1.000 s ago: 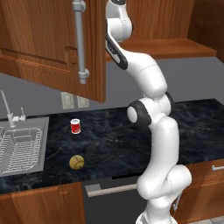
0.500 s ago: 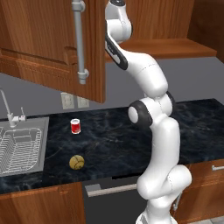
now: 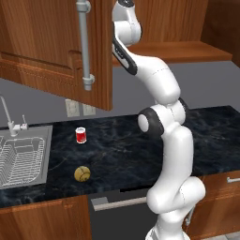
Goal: Open the cabinet. Pick the bar soap and place it next to the sink. Then close the cabinet.
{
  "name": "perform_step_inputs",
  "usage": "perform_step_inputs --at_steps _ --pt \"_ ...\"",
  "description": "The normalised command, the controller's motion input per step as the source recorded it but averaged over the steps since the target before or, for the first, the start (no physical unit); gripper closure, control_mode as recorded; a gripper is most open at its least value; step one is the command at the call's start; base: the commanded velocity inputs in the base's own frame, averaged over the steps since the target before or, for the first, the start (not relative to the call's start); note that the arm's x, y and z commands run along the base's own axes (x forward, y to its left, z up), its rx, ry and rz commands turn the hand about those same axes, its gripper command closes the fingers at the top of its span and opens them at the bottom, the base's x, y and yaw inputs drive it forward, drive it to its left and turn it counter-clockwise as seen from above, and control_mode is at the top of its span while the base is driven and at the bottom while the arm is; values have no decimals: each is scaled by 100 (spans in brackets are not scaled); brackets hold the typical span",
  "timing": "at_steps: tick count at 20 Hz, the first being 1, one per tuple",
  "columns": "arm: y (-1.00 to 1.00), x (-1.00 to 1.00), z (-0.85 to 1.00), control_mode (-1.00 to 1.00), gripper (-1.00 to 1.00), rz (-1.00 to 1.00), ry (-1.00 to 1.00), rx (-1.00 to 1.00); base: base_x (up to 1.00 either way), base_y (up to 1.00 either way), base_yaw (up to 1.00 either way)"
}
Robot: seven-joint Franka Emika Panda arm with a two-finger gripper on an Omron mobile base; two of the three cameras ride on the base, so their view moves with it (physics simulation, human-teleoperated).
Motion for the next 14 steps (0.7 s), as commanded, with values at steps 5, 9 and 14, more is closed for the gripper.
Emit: perform_step_inputs --at_steps 5,9,14 --pt "-6 -37 0 -100 100 0 0 0 0 0 0" --pt "-24 -75 0 -100 100 -1 0 2 0 0 0" --pt "-25 -88 0 -100 100 -1 -1 3 0 0 0"
